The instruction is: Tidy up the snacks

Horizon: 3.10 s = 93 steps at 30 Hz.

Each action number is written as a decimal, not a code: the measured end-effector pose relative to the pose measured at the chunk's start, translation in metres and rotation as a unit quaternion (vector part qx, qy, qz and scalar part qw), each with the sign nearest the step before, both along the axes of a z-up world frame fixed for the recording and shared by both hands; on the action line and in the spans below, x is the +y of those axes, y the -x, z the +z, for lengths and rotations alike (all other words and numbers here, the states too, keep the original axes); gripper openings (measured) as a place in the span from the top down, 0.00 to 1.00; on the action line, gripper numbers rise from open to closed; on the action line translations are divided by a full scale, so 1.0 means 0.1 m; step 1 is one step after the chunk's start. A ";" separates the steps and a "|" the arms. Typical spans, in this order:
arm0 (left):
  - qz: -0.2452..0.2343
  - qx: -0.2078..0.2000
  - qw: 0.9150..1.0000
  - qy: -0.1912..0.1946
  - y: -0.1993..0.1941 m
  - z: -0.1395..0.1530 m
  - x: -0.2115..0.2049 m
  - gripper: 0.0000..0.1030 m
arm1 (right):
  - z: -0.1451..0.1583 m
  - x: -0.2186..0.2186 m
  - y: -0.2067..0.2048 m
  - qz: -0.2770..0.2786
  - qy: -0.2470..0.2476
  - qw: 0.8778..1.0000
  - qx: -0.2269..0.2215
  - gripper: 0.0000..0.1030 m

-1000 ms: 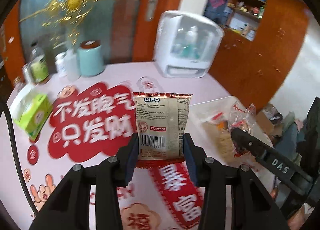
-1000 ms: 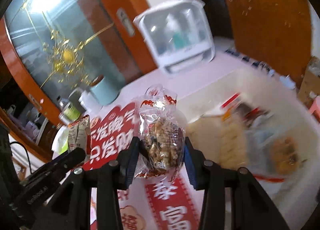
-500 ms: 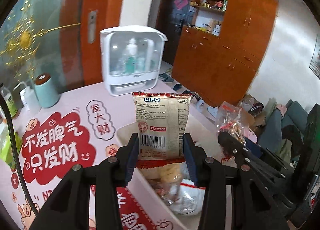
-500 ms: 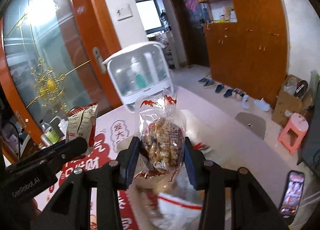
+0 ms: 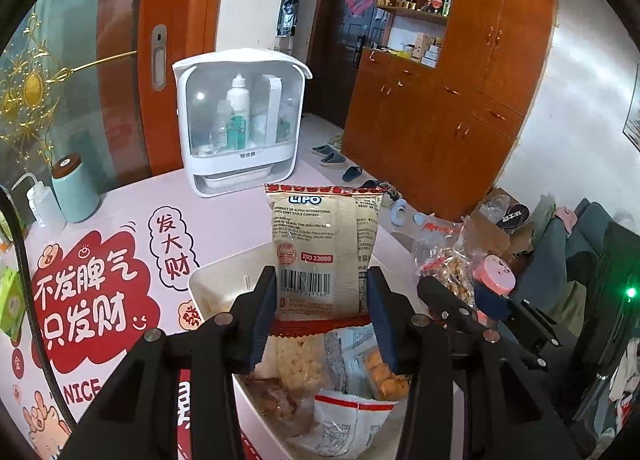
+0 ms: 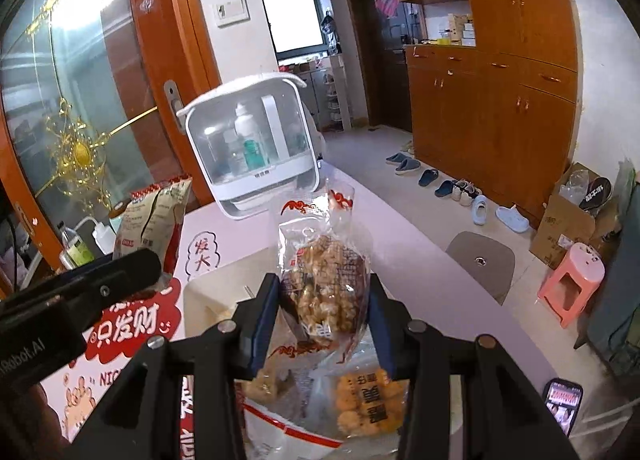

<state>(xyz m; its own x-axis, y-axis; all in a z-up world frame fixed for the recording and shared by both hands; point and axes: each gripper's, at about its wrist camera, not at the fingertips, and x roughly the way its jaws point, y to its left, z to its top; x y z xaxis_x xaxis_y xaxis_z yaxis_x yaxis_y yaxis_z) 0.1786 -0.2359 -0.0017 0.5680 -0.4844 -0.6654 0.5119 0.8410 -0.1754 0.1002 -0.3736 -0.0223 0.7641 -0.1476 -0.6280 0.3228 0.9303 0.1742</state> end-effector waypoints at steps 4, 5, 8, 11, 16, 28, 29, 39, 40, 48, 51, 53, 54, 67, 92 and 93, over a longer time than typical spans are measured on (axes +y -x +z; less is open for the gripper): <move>0.018 0.006 1.000 -0.008 -0.05 -0.07 -0.06 0.55 | -0.12 -0.04 -0.11 0.007 0.015 0.999 0.036 0.56; 0.025 0.008 1.000 -0.011 -0.07 -0.08 -0.07 0.54 | -0.15 -0.06 -0.13 0.007 0.016 0.999 0.044 0.56; 0.042 0.017 0.999 -0.007 -0.11 -0.12 -0.04 0.43 | -0.22 -0.08 -0.19 0.009 0.024 0.998 0.061 0.51; 0.059 0.021 0.998 0.000 -0.12 -0.10 0.04 0.31 | -0.24 -0.07 -0.19 0.017 0.028 0.998 0.061 0.45; 0.083 0.017 0.996 0.002 -0.11 -0.05 0.17 0.23 | -0.21 0.00 -0.21 0.033 0.030 0.997 0.056 0.44; 0.106 0.015 0.994 -0.003 0.10 0.06 0.52 0.18 | -0.16 0.22 -0.17 0.047 0.033 0.997 0.055 0.44; 0.107 0.013 0.994 -0.003 0.13 0.07 0.55 0.18 | -0.14 0.25 -0.16 0.046 0.035 0.997 0.054 0.44; 0.137 -0.005 0.991 0.003 0.64 0.35 1.17 0.03 | 0.12 0.69 0.15 0.060 0.061 0.995 0.054 0.44; 0.137 -0.005 0.991 0.004 0.73 0.38 1.26 0.02 | 0.14 0.75 0.19 0.066 0.059 0.994 0.058 0.44; 0.157 0.010 0.987 -0.017 1.34 0.49 1.81 0.01 | 0.34 1.21 0.58 0.095 0.053 0.991 0.076 0.44; 0.171 0.007 0.985 -0.031 1.57 0.52 1.96 0.01 | 0.43 1.36 0.74 0.108 0.055 0.990 0.075 0.44; 0.185 0.008 0.982 -0.042 1.69 0.55 2.07 0.01 | 0.49 1.43 0.83 0.115 0.053 0.989 0.071 0.44; 0.192 0.008 0.980 -0.045 1.75 0.55 2.11 0.01 | 0.54 1.50 0.90 0.123 0.051 0.989 0.069 0.44; 0.282 0.014 0.957 -0.059 2.15 0.64 2.45 0.01 | 0.86 1.97 1.44 0.214 0.046 0.974 0.051 0.43; 0.302 0.054 0.945 -0.113 2.04 0.44 2.35 0.01 | 0.74 2.03 1.34 0.215 0.051 0.971 0.087 0.38; 0.302 0.055 0.945 -0.115 2.04 0.43 2.35 0.01 | 0.73 2.02 1.33 0.216 0.050 0.971 0.088 0.38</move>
